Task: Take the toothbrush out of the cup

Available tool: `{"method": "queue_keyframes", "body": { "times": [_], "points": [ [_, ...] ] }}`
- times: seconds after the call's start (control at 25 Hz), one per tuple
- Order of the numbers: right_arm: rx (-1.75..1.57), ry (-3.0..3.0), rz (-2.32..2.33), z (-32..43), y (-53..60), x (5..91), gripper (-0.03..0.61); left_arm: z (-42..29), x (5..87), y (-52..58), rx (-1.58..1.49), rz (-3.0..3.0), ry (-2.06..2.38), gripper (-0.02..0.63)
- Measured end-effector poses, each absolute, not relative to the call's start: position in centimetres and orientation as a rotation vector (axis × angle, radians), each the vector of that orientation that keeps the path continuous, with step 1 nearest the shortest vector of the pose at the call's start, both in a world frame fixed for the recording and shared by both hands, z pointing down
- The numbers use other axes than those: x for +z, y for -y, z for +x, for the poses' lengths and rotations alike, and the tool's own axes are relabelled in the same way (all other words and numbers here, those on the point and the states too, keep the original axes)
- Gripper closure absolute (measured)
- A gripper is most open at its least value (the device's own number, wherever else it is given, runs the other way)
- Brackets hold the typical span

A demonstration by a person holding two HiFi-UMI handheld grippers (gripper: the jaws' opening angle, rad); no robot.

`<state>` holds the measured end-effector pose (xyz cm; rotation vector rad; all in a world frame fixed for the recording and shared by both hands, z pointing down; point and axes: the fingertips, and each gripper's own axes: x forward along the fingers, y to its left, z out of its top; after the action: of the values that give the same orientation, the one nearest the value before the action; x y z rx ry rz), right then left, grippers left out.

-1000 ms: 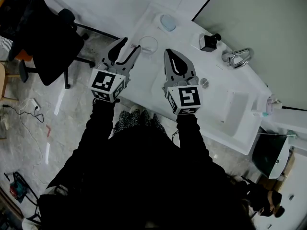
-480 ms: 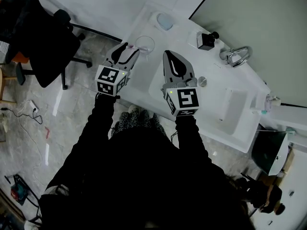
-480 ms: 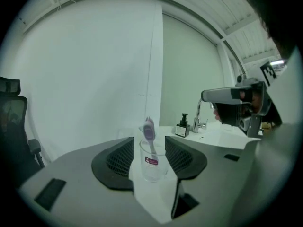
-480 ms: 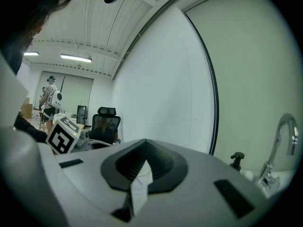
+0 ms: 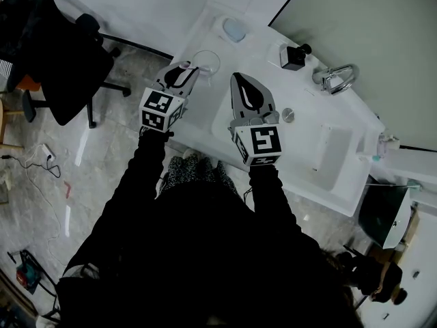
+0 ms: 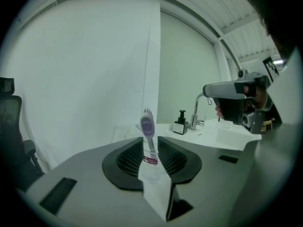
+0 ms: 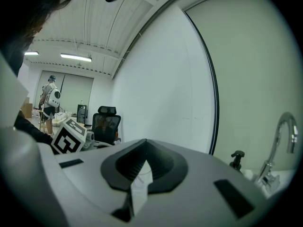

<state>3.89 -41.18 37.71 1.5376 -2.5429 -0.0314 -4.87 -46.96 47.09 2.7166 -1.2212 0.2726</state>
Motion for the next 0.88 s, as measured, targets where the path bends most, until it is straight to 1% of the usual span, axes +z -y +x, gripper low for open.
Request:
{"method": "queue_keyframes", "body": {
  "times": [0.04, 0.08, 0.4, 0.88],
  "points": [
    [-0.033, 2.543, 1.536, 3.8, 41.1, 37.7, 0.575, -4.9, 47.1, 47.0, 0.276, 2.715, 1.228, 0.528],
    [-0.035, 2.543, 1.536, 3.8, 41.1, 37.7, 0.575, -5.0, 47.1, 47.0, 0.281, 2.714, 1.231, 0.542],
    [-0.033, 2.543, 1.537, 4.0, 41.0, 37.8, 0.575, -4.6, 47.7, 46.9, 0.331, 2.723, 1.215, 0.569],
    [-0.035, 2.551, 1.522, 3.6, 40.6, 37.8, 0.575, -4.9, 44.6, 45.9, 0.282, 2.782, 1.214, 0.571]
  ]
}}
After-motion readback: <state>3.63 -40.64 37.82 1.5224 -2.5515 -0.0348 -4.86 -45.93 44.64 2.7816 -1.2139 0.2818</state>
